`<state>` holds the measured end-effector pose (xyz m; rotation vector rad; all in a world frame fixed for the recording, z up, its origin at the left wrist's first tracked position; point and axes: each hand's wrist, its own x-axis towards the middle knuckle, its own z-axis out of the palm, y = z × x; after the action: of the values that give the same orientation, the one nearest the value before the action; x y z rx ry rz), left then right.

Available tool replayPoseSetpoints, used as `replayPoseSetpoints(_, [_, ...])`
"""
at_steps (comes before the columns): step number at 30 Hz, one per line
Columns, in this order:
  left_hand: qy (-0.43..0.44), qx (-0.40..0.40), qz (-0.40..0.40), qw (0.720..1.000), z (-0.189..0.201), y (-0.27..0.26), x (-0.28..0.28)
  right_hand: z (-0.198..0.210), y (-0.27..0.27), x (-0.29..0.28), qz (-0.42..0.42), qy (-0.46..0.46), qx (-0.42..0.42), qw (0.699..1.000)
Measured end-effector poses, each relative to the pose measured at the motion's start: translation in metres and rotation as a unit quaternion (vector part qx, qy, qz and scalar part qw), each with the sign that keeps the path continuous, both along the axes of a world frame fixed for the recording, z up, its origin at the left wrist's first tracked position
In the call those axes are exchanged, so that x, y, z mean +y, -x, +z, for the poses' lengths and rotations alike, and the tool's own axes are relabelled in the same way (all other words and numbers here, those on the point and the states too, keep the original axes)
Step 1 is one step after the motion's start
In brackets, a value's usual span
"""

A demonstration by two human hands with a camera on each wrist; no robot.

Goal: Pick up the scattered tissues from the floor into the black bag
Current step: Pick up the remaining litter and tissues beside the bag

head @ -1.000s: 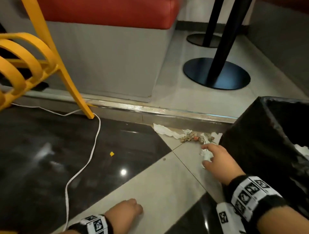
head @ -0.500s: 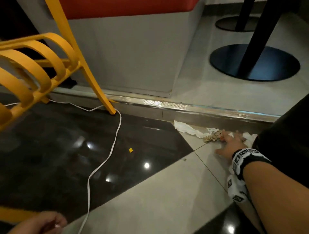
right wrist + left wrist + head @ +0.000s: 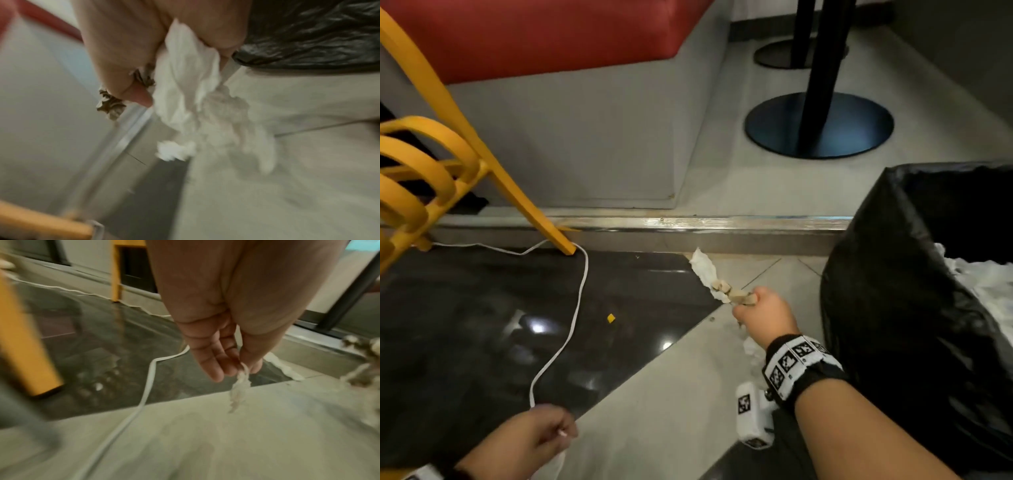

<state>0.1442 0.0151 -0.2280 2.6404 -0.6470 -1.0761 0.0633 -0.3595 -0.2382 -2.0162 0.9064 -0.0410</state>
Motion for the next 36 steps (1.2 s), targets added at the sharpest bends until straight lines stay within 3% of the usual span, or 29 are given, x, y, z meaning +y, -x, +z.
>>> replayPoseSetpoints(3, [0.014,-0.087,-0.082,0.993,0.040,0.002,-0.087,0.092,0.010,-0.008,-0.025,-0.007,-0.132,0.991])
replayPoseSetpoints(7, [0.041,-0.148,-0.189,0.970,0.087,0.007,-0.186,0.223,0.063,-0.044,-0.037,0.122,-0.281,0.951])
replayPoseSetpoints(11, [0.230,-0.178,-0.133,0.947,0.144,0.039,-0.299,0.296,0.142,-0.089,-0.125,0.238,-0.376,0.887])
replayPoseSetpoints(14, [0.369,-0.145,-0.150,0.906,0.176,0.081,-0.377,0.304,0.186,-0.118,-0.189,0.242,-0.382,0.872])
replayPoseSetpoints(17, [0.431,-0.113,-0.175,0.878,0.196,0.126,-0.432,0.283,0.204,-0.151,-0.237,0.236,-0.294,0.896])
replayPoseSetpoints(21, [0.367,-0.124,-0.273,0.881,0.196,0.163,-0.458,0.228,0.215,-0.175,-0.194,0.144,-0.020,0.970])
replayPoseSetpoints(23, [0.342,-0.120,-0.284,0.888,0.183,0.155,-0.447,0.203,0.214,-0.175,-0.155,0.060,0.073,0.983])
replayPoseSetpoints(25, [0.326,-0.128,-0.251,0.902,0.164,0.128,-0.424,0.190,0.212,-0.177,-0.128,0.064,0.128,0.981])
replayPoseSetpoints(27, [0.277,-0.167,-0.210,0.923,0.138,0.089,-0.392,0.195,0.209,-0.184,-0.149,0.088,0.107,0.979])
replayPoseSetpoints(30, [0.167,-0.235,-0.142,0.947,0.091,0.023,-0.337,0.215,0.203,-0.192,-0.175,0.089,0.007,0.981])
replayPoseSetpoints(33, [0.055,-0.243,-0.112,0.962,0.046,-0.030,-0.297,0.235,0.193,-0.175,-0.169,0.112,-0.105,0.974])
replayPoseSetpoints(36, [0.014,-0.241,-0.091,0.966,0.011,-0.064,-0.285,0.241,0.187,-0.133,-0.120,0.155,-0.198,0.960])
